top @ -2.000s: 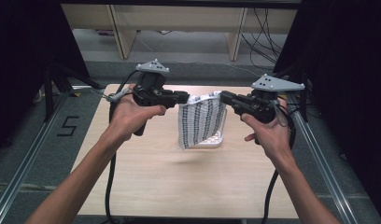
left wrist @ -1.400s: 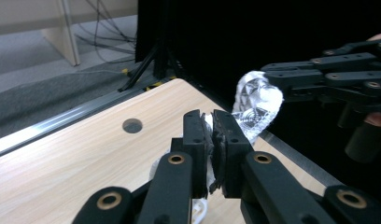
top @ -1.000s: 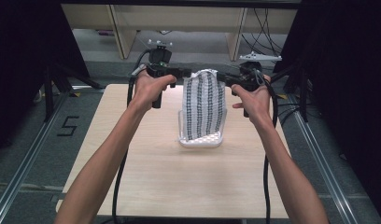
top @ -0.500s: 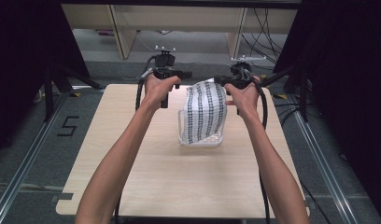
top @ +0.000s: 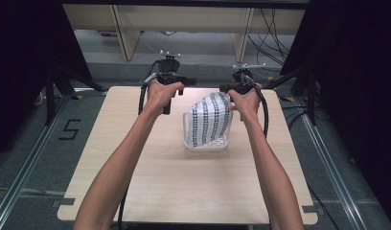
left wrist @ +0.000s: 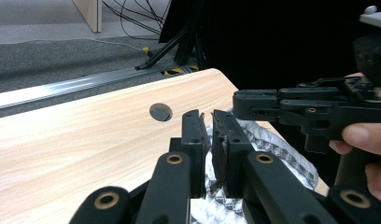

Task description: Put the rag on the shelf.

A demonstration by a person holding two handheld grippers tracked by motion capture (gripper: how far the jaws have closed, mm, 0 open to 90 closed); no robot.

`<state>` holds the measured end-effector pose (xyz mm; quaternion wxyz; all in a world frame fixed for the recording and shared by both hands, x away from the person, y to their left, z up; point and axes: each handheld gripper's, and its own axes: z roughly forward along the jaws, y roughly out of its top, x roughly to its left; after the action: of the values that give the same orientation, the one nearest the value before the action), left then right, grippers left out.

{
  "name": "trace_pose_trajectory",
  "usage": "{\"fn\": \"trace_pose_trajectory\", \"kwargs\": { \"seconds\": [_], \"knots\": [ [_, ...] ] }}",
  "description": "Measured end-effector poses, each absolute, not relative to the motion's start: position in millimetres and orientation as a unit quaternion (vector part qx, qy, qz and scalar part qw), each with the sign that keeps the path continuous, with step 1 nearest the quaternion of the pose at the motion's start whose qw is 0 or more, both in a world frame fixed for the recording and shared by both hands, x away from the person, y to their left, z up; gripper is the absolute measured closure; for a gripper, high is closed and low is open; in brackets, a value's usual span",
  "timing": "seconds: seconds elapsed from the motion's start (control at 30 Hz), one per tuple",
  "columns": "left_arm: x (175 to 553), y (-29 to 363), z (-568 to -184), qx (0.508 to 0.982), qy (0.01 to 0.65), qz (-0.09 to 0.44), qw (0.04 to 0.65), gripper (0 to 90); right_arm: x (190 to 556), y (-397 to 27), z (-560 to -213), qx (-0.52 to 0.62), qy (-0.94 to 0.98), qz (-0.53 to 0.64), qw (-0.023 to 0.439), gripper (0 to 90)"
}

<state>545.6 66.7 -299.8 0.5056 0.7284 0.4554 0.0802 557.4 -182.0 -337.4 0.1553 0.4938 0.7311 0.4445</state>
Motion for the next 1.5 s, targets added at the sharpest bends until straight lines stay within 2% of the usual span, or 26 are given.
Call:
{"fn": "trace_pose_trajectory", "kwargs": {
  "seconds": [0.17, 0.27, 0.4, 0.57, 0.67, 0.73, 0.93, 1.17, 1.5],
  "knots": [
    [544.1, 69.3, -299.9, 0.736, 0.452, 0.078, 0.497, 81.8, 562.1, -182.6, -344.0, 0.502, 0.737, 0.428, 0.146, 85.3],
    [542.9, 70.5, -301.7, 0.738, 0.456, 0.079, 0.492, 81.1, 563.5, -182.9, -346.5, 0.519, 0.736, 0.414, 0.135, 79.6],
    [542.7, 70.8, -305.1, 0.739, 0.46, 0.072, 0.486, 79.6, 565.1, -184.9, -347.8, 0.523, 0.738, 0.402, 0.143, 71.7],
    [542.6, 72.9, -308.4, 0.746, 0.462, 0.068, 0.474, 76.8, 564.7, -190.6, -345.6, 0.513, 0.739, 0.411, 0.146, 68.0],
    [541.9, 74.0, -310.1, 0.749, 0.463, 0.065, 0.469, 73.5, 562.0, -193.3, -341.8, 0.508, 0.74, 0.416, 0.148, 65.8],
    [541.3, 75.3, -310.8, 0.749, 0.466, 0.064, 0.467, 69.3, 558.5, -193.9, -338.5, 0.514, 0.737, 0.417, 0.139, 63.3],
    [537.9, 83.7, -309.6, 0.746, 0.475, 0.062, 0.463, 55.5, 549.0, -200.8, -329.2, 0.483, 0.748, 0.424, 0.162, 57.3],
    [528.8, 96.2, -306.0, 0.745, 0.481, 0.06, 0.458, 41.6, 531.1, -208.6, -318.5, 0.468, 0.755, 0.43, 0.16, 51.0],
    [514.5, 105.8, -306.5, 0.753, 0.47, 0.065, 0.456, 37.8, 512.5, -215.8, -315.5, 0.447, 0.759, 0.445, 0.166, 47.3]
  ]
}}
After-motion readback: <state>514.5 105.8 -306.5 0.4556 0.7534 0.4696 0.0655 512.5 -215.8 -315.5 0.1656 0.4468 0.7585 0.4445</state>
